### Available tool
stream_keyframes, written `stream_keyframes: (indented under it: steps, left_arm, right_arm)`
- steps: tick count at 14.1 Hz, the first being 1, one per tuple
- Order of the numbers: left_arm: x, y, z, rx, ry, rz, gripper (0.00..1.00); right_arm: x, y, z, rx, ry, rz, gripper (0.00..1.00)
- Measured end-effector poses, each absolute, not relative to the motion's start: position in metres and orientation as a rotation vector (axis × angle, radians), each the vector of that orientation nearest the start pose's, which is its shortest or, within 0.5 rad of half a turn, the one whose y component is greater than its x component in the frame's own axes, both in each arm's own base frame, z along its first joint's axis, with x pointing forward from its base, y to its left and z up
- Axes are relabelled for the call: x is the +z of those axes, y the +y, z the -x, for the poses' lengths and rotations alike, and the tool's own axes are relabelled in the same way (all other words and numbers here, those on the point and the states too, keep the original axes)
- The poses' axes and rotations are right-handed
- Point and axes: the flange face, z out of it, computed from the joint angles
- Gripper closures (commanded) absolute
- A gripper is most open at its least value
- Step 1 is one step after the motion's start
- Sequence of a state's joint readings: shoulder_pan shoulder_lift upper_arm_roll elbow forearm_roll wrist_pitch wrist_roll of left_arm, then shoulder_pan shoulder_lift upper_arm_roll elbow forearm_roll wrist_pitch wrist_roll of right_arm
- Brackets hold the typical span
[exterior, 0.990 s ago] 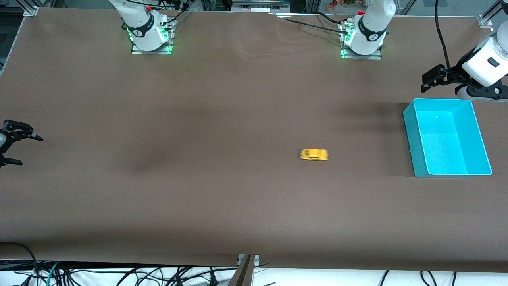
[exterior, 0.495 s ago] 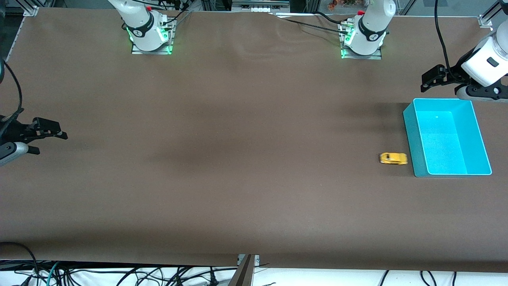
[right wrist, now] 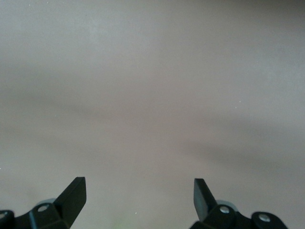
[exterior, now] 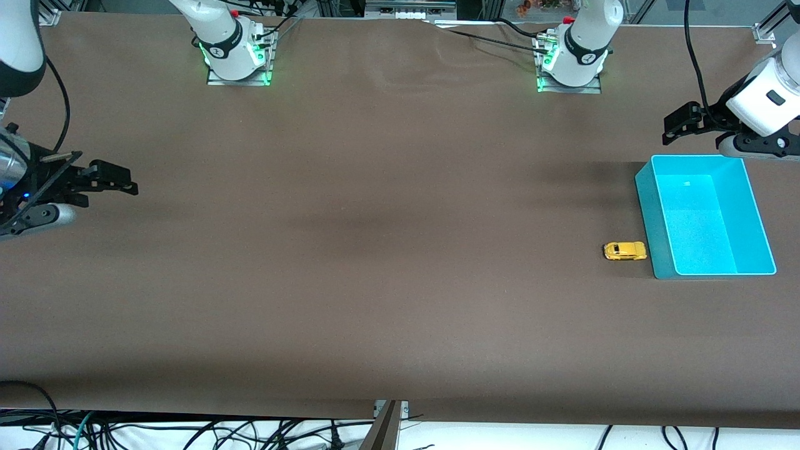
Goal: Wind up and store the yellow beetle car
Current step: 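Reach the left gripper down to the car beside the bin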
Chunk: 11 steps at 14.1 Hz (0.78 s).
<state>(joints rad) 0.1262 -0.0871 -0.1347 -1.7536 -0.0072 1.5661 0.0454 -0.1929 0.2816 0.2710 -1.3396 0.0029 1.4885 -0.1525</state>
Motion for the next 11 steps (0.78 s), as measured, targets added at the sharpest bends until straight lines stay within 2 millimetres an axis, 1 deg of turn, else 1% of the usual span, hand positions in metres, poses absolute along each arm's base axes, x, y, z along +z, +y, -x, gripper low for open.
stream_keyframes:
  steps: [1,3,5,7,9,11]
  left_arm:
    - [0.583,-0.008,-0.522,0.164,0.082,3.134,0.00]
    - [0.572,-0.005,-0.527,0.197,0.076,3.136,0.00]
    - [0.547,0.005,-0.543,0.216,0.060,3.135,0.00]
    - [0.510,0.021,-0.567,0.195,0.094,3.140,0.00]
    - [0.464,0.040,-0.591,0.152,0.231,3.127,0.00]
    - [0.418,0.058,-0.606,0.099,0.366,3.116,0.00]
  right_arm:
    - [0.566,0.029,-0.620,0.190,-0.345,3.042,0.00]
    - [0.566,0.032,-0.609,0.211,-0.343,3.051,0.00]
    - [0.567,0.035,-0.602,0.219,-0.353,3.062,0.00]
    - [0.576,0.035,-0.599,0.187,-0.362,3.104,0.00]
    - [0.593,0.026,-0.597,0.105,-0.339,3.134,0.00]
    - [0.607,0.018,-0.593,0.052,-0.317,3.150,0.00]
